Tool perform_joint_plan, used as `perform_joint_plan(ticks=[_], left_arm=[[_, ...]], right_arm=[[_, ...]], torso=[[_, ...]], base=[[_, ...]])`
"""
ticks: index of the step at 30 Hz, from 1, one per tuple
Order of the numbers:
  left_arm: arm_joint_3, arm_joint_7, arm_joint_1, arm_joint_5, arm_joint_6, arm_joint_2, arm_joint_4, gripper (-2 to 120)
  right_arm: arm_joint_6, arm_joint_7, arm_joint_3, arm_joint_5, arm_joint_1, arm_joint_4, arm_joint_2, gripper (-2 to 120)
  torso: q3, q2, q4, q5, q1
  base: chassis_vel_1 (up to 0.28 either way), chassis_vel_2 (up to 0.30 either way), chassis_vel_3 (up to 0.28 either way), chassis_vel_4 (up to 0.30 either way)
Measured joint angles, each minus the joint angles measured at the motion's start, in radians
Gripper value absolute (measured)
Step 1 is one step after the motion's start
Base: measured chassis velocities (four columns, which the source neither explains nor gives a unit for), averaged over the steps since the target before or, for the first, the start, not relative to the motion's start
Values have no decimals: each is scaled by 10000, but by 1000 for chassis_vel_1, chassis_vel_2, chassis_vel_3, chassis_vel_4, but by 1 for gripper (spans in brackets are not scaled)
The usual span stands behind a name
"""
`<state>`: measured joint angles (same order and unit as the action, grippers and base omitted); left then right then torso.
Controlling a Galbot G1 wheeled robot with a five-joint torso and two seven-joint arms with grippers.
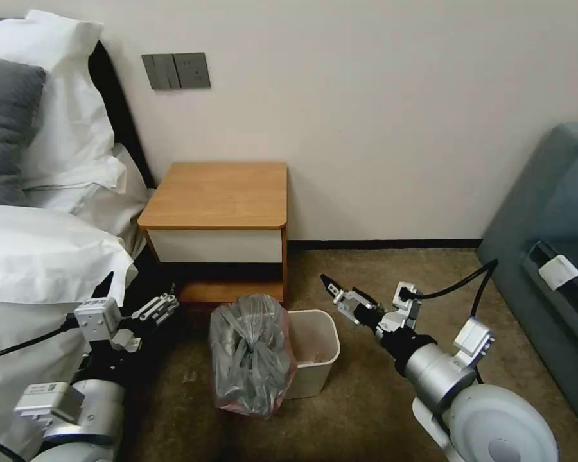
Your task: Pick up the garbage bag from the table and place it over the trash can.
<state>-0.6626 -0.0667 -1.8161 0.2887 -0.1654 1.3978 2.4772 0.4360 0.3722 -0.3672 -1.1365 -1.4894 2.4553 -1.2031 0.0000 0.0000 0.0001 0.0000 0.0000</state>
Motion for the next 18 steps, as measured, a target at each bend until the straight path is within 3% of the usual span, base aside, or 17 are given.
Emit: perform_joint_plan(ticks=[8,10,18], left_arm=[[1402,-468,145,-214,-1008,-180,-743,100],[1760,-867,335,-361,-1650,-338,-1249,100],[2130,-1570,980,89,-2978,-742,-2165,99]], right_arm=[[-77,87,-45,115,112,-6,-64,100],[-91,119,-69,129,153,-89,-115,100],[-136,208,-57,252,209,-335,-258,100]], torso=[[-1,-1,-1,0,0],[0,0,0,0,0],[0,0,0,-1,0]], base=[[0,0,0,0],[0,0,0,0],[0,0,0,0]])
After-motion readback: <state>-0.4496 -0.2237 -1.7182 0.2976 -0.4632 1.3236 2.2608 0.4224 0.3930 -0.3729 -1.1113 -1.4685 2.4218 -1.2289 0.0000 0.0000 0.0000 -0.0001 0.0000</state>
